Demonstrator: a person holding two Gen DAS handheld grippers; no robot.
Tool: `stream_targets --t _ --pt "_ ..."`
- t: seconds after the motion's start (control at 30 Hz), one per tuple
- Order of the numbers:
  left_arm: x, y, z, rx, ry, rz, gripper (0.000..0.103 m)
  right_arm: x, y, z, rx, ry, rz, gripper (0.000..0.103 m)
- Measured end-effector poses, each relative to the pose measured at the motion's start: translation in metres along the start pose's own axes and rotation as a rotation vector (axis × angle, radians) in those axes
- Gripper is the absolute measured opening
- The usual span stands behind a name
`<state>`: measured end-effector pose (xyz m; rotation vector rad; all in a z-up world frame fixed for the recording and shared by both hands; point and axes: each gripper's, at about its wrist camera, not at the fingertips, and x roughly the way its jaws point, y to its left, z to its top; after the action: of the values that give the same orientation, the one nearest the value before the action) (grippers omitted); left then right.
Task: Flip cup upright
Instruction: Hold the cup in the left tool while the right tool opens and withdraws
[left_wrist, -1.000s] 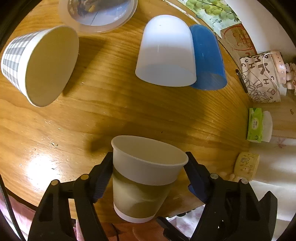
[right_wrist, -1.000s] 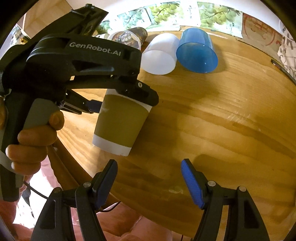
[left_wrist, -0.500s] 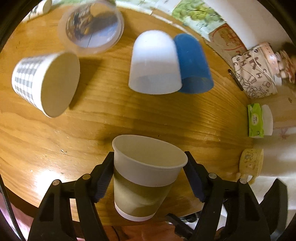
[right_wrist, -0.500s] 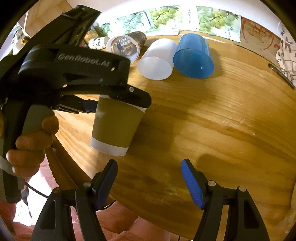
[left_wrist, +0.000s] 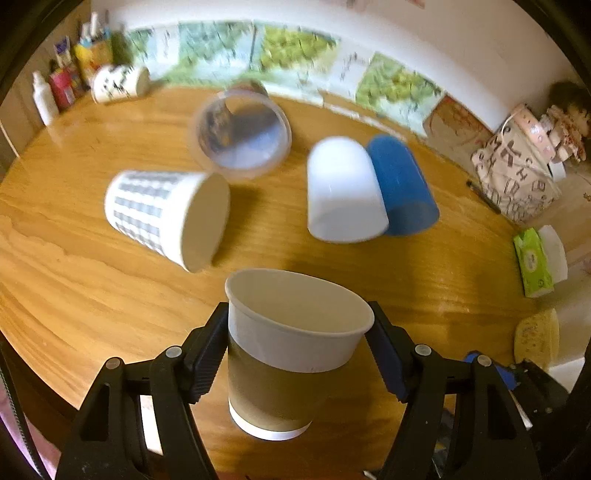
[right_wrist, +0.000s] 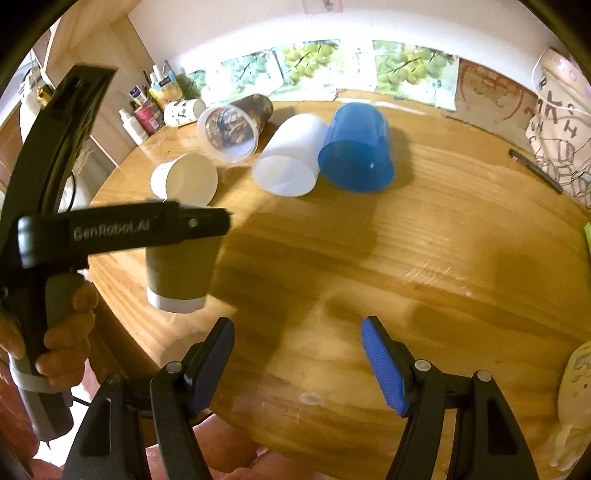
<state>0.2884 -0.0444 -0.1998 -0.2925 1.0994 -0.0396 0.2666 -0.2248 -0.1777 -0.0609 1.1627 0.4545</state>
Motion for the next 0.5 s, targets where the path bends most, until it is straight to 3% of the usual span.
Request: stream_targets --t 0.23,0.5 --pt "-0.017 0.01 -0.005 -0.037 -0.186 -0.016 0.075 -0.004 -0.004 0.001 -0.003 -0.034 -0.045 0.072" --pt "-0.025 0.0 -0.022 0.083 -0.376 0.076 0.075 -0.003 -0.015 0.003 0.019 -0.066 -0.101 0.072"
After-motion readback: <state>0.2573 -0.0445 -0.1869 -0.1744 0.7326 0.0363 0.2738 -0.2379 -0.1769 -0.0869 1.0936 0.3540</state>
